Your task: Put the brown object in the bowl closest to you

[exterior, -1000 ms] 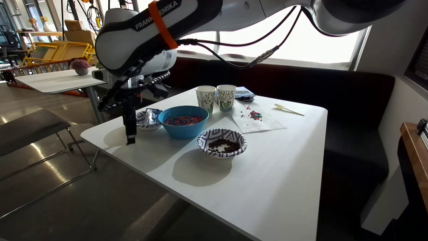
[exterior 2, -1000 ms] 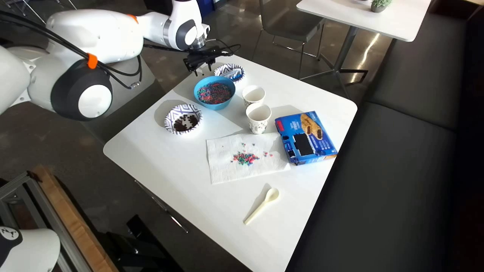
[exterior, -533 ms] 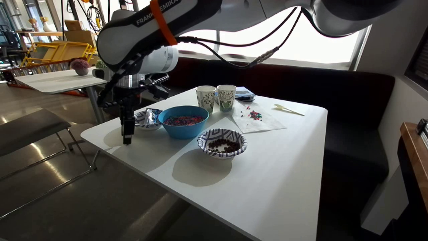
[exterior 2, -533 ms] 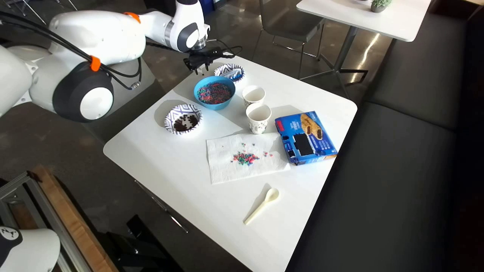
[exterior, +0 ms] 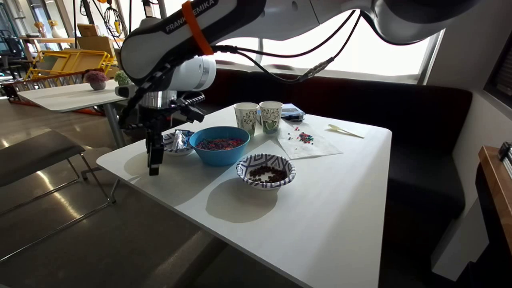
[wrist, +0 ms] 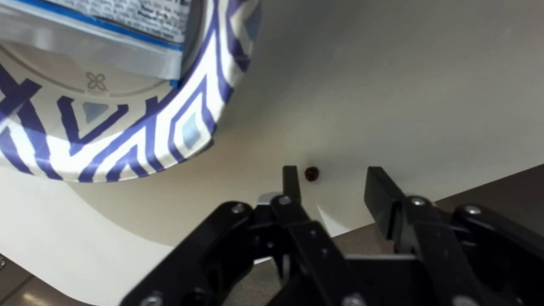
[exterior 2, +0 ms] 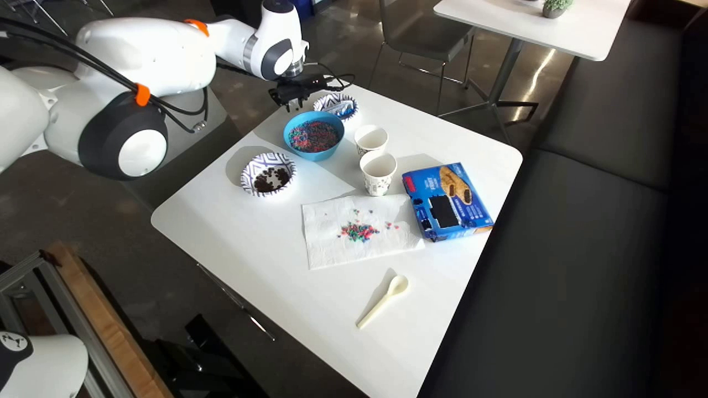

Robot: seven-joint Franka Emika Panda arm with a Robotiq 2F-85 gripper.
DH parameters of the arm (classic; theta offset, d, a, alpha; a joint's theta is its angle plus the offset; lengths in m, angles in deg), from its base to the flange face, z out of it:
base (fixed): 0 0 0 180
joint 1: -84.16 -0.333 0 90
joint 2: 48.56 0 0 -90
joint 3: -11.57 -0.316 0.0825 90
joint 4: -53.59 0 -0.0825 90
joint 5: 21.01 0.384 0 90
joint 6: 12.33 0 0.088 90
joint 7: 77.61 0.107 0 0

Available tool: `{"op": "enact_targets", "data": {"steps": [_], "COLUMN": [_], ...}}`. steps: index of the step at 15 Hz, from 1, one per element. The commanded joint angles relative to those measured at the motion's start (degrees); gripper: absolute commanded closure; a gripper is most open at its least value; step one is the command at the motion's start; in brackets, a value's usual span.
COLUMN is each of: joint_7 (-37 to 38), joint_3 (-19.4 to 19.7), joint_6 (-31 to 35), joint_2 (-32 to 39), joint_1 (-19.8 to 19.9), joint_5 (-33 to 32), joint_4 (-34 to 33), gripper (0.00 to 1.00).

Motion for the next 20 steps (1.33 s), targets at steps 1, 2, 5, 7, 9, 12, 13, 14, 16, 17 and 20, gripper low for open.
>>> {"op": "enact_targets", "data": {"steps": [1,2,5,7,9,12,13,14,16,17,20], "joint_7": [-1.6,-1.7,-1.9,-1.7,-1.7,-1.9,-2.2,-2.3,-2.5,-2.4,-2.4], "joint_3": [-0.7,-0.8,-1.0,-1.0,-1.3,-1.9,-2.1,-2.2,-2.5,-2.5,-2.7], "joint_6": [1.6,1.6,1.8,2.6,3.9,4.6,4.7,4.6,4.6,4.6,4.6], "joint_2": [0.0,0.0,0.0,0.0,0.0,0.0,0.0,0.0,0.0,0.0,0.0], "joint_1": [0.7,0.7,0.9,1.1,1.3,1.6,1.8,1.9,2.0,2.1,2.3], "joint_5": [1.6,1.7,1.9,2.2,2.7,3.3,3.6,3.7,4.0,4.1,4.4], "joint_4": [1.3,1.3,1.4,1.5,1.6,1.8,2.0,2.1,2.4,2.5,2.6], "gripper": [0.55,0.56,0.59,0.65,0.65,0.57,0.60,0.57,0.64,0.67,0.72]}}
